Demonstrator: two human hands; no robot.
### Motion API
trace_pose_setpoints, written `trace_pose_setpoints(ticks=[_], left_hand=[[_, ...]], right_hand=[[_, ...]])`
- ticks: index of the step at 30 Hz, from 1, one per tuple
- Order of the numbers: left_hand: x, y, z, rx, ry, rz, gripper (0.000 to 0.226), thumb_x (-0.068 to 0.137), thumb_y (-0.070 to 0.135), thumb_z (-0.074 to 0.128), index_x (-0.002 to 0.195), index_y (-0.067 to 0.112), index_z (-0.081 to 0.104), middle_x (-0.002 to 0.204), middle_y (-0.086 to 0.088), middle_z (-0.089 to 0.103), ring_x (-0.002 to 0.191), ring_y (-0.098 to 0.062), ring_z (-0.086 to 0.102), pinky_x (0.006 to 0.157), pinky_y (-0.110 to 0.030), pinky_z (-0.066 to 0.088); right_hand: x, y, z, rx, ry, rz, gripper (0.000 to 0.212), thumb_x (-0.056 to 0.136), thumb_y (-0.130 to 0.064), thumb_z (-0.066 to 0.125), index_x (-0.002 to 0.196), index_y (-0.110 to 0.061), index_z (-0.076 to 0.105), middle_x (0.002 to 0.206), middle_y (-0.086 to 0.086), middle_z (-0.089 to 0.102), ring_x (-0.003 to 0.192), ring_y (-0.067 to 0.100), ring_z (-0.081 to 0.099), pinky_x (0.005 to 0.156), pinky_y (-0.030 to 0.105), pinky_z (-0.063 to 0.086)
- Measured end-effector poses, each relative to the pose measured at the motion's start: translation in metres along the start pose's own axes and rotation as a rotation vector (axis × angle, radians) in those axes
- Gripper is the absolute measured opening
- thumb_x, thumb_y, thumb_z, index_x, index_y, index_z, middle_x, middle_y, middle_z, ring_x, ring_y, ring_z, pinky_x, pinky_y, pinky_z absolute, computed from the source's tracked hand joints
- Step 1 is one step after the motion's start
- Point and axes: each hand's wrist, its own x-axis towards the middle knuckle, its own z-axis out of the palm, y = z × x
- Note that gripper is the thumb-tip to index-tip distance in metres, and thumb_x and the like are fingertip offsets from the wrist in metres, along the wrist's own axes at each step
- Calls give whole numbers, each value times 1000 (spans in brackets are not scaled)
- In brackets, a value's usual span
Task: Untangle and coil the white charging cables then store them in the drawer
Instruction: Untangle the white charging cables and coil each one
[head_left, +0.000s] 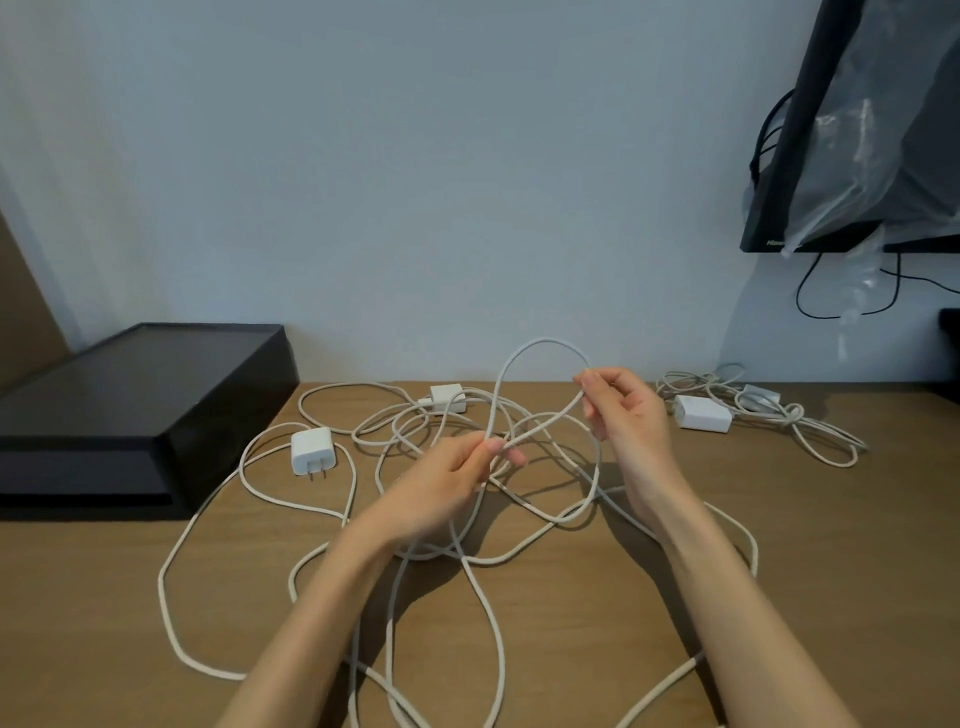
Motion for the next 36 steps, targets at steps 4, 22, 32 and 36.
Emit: trace_pose_setpoints(ticks=[4,22,32,36], left_hand=[[-3,-9,4,245,-53,6,51,93,56,27,114,28,63,107,1,68,100,-12,61,90,-39,48],[-10,-4,-15,647,125,50,33,99,43,32,84,23,54,79,5,59,76,-15,55,68,-31,43],[-4,-6,-9,293,252,206,29,98,34,41,75,23,54,67,7,53,65,-8,48,63,-29,39],[-4,-5,-10,264,298,191,25,95,34,47,83,18,61,74,8,57,72,-6,51,62,-20,38]], right_hand=[[-1,-3,-1,-42,-70,30,29,98,-30,48,74,-15,57,48,-9,31,46,7,26,50,23,24],[-14,26,18,-1035,-341,-629,56,90,-16,55,144,-21,40,153,-3,32,143,11,19,119,27,2],[-21,28,27,-959,-421,-561,17,96,-11,52,109,-19,59,102,0,59,92,18,54,73,26,43],[-22,26,24,-864,-491,-439,28,101,-37,34,103,-21,57,91,-4,61,80,16,56,68,41,48]])
